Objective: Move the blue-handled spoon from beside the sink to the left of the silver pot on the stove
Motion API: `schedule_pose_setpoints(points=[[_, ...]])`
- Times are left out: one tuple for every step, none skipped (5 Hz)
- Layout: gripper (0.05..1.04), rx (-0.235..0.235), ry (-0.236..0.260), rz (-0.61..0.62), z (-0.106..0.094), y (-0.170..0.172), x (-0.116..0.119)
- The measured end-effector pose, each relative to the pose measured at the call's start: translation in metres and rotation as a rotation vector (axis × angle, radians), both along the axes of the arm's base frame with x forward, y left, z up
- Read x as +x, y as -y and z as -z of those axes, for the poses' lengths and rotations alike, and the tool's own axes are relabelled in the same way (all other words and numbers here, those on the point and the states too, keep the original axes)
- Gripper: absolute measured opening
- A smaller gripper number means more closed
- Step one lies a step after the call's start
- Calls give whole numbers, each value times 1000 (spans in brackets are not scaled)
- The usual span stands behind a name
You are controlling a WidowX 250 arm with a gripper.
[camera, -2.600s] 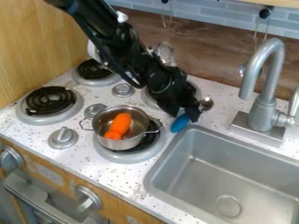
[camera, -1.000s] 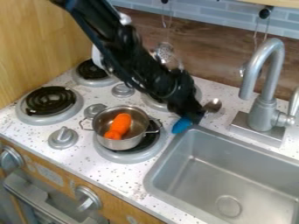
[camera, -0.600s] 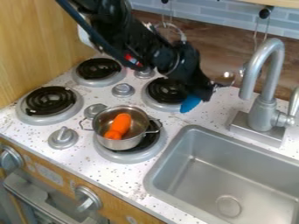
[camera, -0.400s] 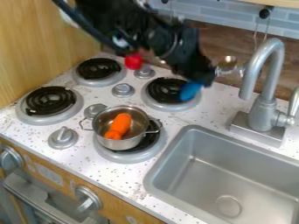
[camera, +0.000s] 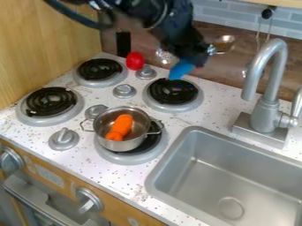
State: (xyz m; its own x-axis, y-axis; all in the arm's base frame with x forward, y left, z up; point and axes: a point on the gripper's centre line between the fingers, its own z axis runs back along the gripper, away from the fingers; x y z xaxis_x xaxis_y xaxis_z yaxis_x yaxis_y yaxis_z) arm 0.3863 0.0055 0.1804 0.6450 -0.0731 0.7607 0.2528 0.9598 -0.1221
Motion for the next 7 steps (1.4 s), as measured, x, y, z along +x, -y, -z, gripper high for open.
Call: schedule_pose_setpoints(points=[[429, 70, 13, -84, -4, -50, -9], [429, 131, 13, -144, -1, -94, -17], [429, 153, -43, -221, 27, -141, -21], [429, 181, -82, -306, 40, -187, -34], [429, 205, -116, -347, 56, -217, -49], [429, 241, -122, -328, 67, -229, -56], [429, 248, -114, -282, 83, -226, -66]])
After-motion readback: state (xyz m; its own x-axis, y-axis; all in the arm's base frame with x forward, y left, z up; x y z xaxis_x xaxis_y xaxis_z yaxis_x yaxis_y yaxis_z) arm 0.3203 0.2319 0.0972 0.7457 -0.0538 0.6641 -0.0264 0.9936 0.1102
